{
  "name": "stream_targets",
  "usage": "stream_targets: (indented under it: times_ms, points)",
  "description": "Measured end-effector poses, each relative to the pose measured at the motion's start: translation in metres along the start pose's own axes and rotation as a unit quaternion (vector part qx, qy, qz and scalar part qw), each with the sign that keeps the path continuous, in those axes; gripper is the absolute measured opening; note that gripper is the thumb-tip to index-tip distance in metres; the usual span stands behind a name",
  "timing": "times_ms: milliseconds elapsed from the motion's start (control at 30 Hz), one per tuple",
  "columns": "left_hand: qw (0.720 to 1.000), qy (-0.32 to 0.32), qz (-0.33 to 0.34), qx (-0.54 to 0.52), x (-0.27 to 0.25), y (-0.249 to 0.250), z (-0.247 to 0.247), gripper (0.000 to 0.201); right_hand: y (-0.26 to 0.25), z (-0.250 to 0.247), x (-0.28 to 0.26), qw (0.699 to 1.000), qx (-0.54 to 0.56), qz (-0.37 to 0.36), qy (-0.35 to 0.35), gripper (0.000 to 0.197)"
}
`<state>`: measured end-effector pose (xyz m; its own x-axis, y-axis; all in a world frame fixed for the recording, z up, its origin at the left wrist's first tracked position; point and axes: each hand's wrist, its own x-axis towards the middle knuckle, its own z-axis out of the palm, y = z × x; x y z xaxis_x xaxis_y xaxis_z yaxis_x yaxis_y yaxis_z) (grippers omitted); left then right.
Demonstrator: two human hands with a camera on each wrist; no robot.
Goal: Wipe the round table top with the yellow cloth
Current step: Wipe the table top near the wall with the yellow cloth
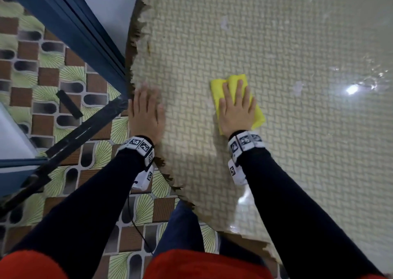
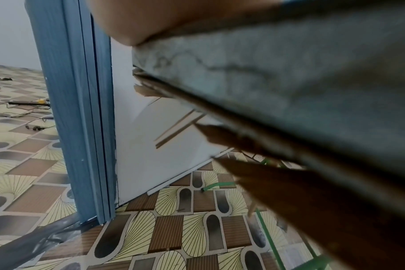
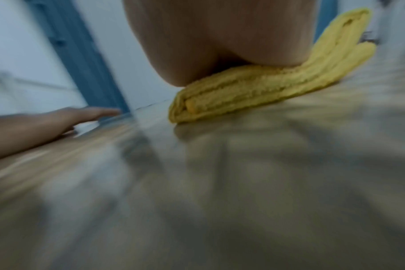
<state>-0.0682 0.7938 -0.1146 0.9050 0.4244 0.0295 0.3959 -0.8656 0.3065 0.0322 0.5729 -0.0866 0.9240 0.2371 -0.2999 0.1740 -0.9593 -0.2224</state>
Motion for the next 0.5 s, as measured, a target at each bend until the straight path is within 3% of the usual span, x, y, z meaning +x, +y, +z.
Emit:
stream_targets:
  times_ms: [133, 200, 267, 333, 433, 500]
  points:
    - [1.000, -0.001, -0.005, 0.014, 0.000, 0.003, 0.001, 0.054, -0.016, 0.028, -0.064, 0.983, -0.047, -0.176, -0.009, 0.053]
    - [1.000, -0.003, -0.012, 0.009, 0.000, 0.002, 0.001, 0.056, -0.003, 0.034, -0.106, 0.977, -0.063, -0.202, -0.034, 0.052]
    - [1.000, -0.006, -0.022, 0.003, 0.000, 0.002, 0.001, 0.059, 0.022, 0.030, -0.130, 0.981, -0.080, -0.168, -0.046, 0.052]
    - [0.999, -0.008, -0.031, -0.005, 0.000, 0.002, 0.002, 0.060, 0.048, 0.020, -0.126, 0.993, -0.077, -0.079, -0.033, 0.053]
    - [0.999, -0.003, -0.035, -0.015, 0.001, 0.002, 0.001, 0.059, 0.063, -0.001, -0.082, 0.998, -0.039, 0.055, 0.003, 0.055]
    - [0.999, 0.002, -0.038, -0.024, 0.001, 0.002, 0.001, 0.059, 0.052, -0.012, -0.037, 0.995, -0.009, 0.104, 0.002, 0.054]
